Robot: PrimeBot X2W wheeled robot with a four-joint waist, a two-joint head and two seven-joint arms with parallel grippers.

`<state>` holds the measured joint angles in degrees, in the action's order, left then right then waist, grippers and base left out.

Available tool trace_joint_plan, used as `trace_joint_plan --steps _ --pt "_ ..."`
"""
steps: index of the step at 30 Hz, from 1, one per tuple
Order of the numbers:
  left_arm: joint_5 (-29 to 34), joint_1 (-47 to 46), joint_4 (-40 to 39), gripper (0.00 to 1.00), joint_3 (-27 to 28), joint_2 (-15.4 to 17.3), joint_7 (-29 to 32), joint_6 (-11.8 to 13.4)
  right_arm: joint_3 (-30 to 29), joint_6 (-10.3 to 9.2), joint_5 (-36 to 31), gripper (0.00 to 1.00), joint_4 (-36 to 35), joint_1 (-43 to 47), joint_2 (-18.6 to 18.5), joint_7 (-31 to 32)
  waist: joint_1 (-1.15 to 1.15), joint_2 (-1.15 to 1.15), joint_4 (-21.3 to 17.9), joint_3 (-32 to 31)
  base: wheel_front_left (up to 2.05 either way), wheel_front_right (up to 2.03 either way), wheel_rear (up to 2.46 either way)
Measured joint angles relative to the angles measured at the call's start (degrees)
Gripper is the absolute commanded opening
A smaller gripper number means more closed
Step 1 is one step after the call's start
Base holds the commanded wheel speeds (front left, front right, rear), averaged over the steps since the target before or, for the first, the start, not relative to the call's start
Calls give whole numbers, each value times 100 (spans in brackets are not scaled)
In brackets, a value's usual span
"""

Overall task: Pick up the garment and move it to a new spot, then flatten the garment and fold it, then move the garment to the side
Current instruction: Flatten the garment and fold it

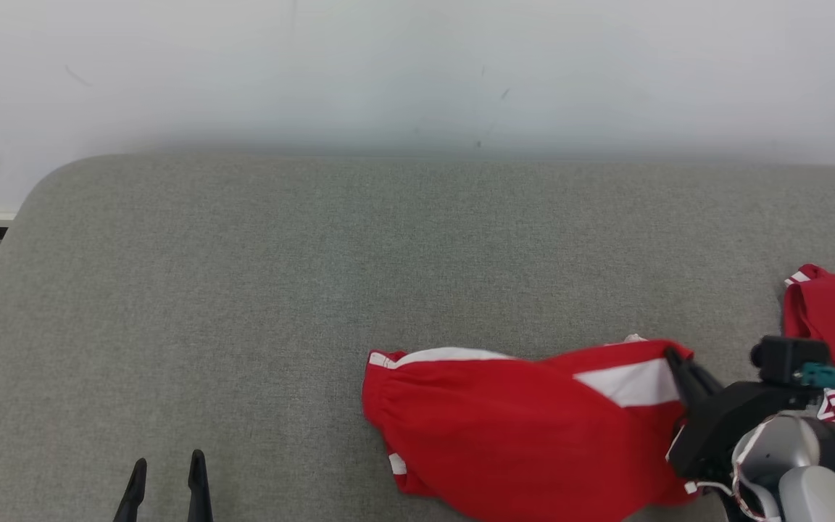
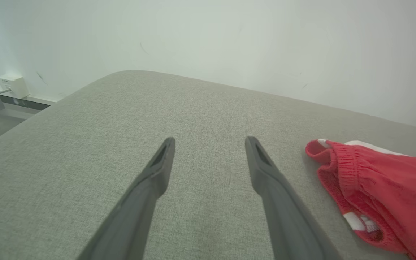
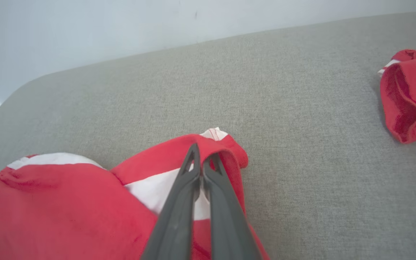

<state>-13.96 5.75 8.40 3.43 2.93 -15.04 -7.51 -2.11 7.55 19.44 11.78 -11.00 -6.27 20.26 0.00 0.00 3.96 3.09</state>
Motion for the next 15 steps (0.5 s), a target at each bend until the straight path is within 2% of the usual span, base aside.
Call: trace_joint_plan --steps 8,12,13,14,15 --pt "0 20 -1 100 -1 0 0 0 -850 0 -148 0 86 -207 255 -633 0 0 24 -44 0 0 0" --pt "0 15 -1 100 0 0 0 0 -1182 0 -180 0 425 -430 304 -820 0 0 46 -22 0 0 0" --pt "0 15 -1 100 -2 0 0 0 -1180 0 -191 39 532 -448 319 -826 0 0 54 -16 0 0 0" --pt "0 13 -1 100 -3 0 0 0 -1178 0 -168 100 657 -477 328 -826 0 0 64 -12 0 0 0" --pt "0 13 1 100 -8 0 0 0 -1154 0 -163 100 786 -517 333 -824 0 0 74 -9 0 0 0"
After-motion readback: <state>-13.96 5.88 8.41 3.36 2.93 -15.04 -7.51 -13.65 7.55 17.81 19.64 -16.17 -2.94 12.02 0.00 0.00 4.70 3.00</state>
